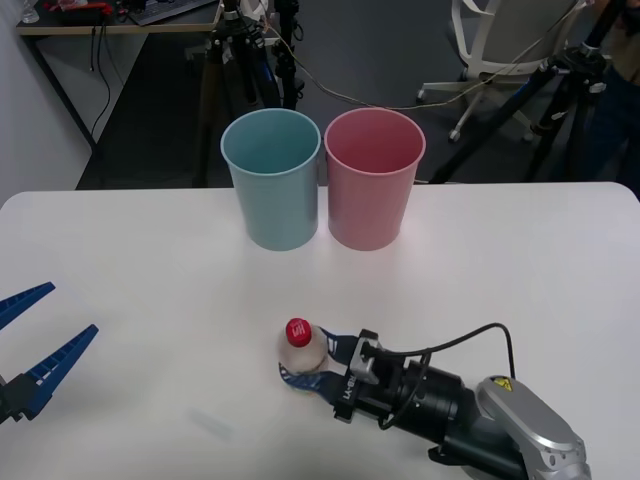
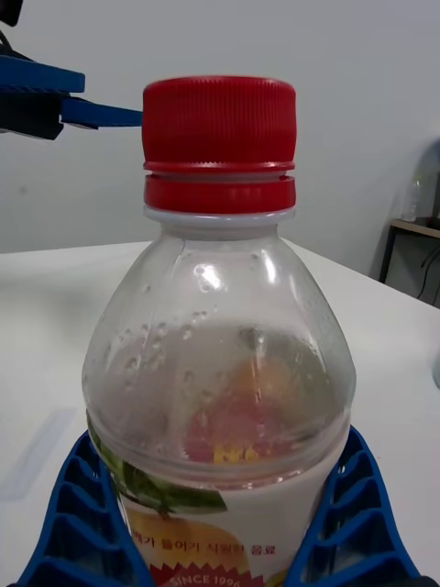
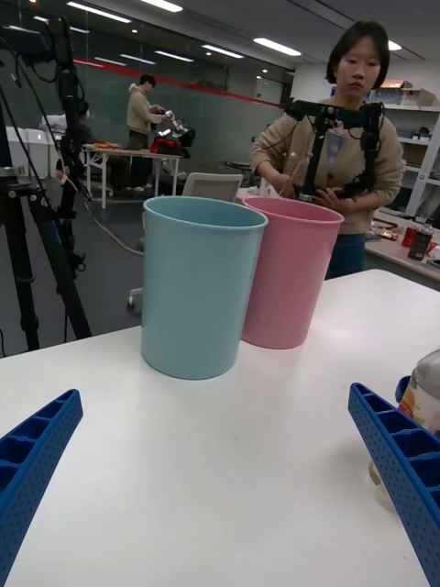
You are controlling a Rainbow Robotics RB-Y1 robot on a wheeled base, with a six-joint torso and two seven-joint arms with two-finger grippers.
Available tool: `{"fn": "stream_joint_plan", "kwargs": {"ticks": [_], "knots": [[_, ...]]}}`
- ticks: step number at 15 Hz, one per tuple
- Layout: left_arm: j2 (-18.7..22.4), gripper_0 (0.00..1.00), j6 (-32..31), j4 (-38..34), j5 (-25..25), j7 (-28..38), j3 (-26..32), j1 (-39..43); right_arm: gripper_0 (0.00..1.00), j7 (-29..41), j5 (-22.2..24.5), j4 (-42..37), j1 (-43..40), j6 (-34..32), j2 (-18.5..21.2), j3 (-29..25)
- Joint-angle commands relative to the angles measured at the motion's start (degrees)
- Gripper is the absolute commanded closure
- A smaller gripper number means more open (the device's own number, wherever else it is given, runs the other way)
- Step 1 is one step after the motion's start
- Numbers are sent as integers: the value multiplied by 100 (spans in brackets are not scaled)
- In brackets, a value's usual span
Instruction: Grasp the object on the table and drop it into the matching bin: aluminum can to the light blue bin, PET bottle to the pink bin.
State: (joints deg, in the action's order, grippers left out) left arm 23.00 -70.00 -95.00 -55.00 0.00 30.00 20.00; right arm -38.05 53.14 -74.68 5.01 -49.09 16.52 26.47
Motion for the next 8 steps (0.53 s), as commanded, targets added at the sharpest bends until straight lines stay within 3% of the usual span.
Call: {"fn": "stream_joint_plan", "kwargs": {"ticks": [1,4,8], "knots": [[0,0,0,0,0,0,0,0,100,43,-181,-653,-299,365,414,87],[0,0,0,0,0,0,0,0,100,96,-620,-1524,-791,980,1099,192],[0,0,0,0,0,0,0,0,100,201,-893,-2402,-1494,1534,1548,-247]]}}
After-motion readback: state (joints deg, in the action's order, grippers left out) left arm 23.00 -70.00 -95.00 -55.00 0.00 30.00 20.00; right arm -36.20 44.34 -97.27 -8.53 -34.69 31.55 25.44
